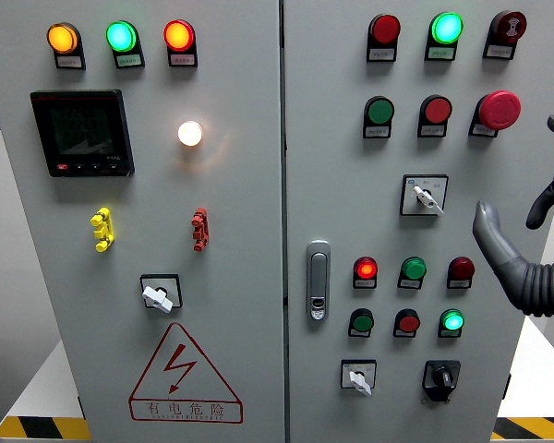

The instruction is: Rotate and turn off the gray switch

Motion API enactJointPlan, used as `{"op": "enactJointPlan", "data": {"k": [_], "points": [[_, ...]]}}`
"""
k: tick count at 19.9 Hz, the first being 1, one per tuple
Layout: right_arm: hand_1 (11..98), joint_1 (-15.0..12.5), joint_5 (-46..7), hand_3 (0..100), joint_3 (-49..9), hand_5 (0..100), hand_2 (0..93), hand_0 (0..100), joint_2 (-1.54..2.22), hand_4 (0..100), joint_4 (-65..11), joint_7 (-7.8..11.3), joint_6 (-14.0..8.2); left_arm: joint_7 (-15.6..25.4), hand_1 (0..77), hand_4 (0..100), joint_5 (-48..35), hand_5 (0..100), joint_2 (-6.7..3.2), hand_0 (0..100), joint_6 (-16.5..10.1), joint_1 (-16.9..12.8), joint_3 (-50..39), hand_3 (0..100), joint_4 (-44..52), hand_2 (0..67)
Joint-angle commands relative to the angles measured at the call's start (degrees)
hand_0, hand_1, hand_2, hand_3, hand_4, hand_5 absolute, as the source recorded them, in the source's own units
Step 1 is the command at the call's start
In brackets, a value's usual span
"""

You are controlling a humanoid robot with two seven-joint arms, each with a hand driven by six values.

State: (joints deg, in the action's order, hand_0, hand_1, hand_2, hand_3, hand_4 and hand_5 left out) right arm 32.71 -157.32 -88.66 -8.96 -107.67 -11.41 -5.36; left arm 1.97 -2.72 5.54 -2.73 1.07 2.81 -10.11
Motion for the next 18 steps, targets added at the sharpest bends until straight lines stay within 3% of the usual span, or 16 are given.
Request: {"op": "enactJointPlan", "data": {"k": [1, 8, 11, 12, 14, 18], "points": [[41.0, 0.08, 0.00, 85, 0.24, 100, 7.9, 40, 0.00, 99, 0.00, -0.10, 0.00, -0.03, 0.0, 12, 0.00, 13, 0.00, 0, 0.00, -0.02, 0.00, 21, 0.00, 10.1], [41.1, 0.08, 0.00, 86, 0.24, 100, 10.5, 40, 0.00, 99, 0.35, -0.28, -0.17, -0.03, 0.0, 12, 0.00, 13, 0.00, 0, 0.00, -0.02, 0.00, 21, 0.00, 10.1], [40.1, 0.16, 0.26, 86, 0.33, 100, 12.5, 40, 0.08, 99, 1.31, -0.71, -1.40, -0.03, 0.0, 12, 0.00, 13, 0.00, 0, 0.00, -0.02, 0.00, 21, 0.00, 10.1], [39.5, 0.25, 0.35, 86, 0.33, 100, 15.6, 41, 0.08, 99, 1.67, -1.33, -1.58, -0.03, 0.0, 12, 0.00, 13, 0.00, 0, 0.00, -0.02, 0.00, 21, 0.00, 10.1], [36.5, 0.25, 0.61, 88, 0.24, 100, 35.2, 42, 0.17, 99, 2.28, -2.30, -2.02, 0.06, 0.0, 12, 0.00, 13, 0.00, 0, 0.00, -0.02, 0.00, 21, 0.00, 10.1], [35.9, 0.69, 0.70, 88, 0.33, 100, 41.2, 41, 0.17, 99, 3.95, -2.47, -2.64, -0.03, 0.0, 12, 0.00, 13, 0.00, 0, -0.08, -0.02, 0.00, 21, 0.00, 10.1]]}}
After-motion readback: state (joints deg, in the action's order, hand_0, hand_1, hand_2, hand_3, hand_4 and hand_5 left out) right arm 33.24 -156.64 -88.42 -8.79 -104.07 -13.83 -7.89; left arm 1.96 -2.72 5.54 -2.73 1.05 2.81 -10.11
